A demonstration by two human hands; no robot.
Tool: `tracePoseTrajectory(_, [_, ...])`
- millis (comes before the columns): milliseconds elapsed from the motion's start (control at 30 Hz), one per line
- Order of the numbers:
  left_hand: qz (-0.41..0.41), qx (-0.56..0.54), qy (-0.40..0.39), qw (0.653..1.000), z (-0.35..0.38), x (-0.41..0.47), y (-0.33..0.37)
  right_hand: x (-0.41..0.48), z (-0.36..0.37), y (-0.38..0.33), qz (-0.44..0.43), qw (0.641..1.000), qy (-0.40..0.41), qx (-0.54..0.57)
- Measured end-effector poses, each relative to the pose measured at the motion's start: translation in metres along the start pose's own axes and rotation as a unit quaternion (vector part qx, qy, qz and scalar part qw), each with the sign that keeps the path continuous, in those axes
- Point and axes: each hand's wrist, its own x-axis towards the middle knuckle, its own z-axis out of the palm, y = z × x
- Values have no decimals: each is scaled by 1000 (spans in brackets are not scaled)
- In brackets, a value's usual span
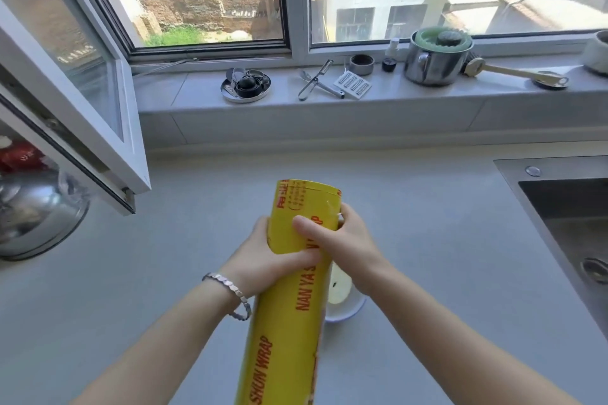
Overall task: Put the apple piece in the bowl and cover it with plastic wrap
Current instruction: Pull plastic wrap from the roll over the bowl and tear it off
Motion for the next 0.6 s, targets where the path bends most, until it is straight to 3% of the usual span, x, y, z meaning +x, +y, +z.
tracePoseTrajectory(200, [-24,-39,-46,998,30,-22,-29,-17,-24,23,8,994,96,49])
tracePoseTrajectory(400, [-21,-37,-45,998,38,-32,-36,-41,-41,47,-96,982,155,44])
tracePoseTrajectory(600, [-23,-35,-51,998,33,-34,-37,-42,-55,51,-191,964,165,-82])
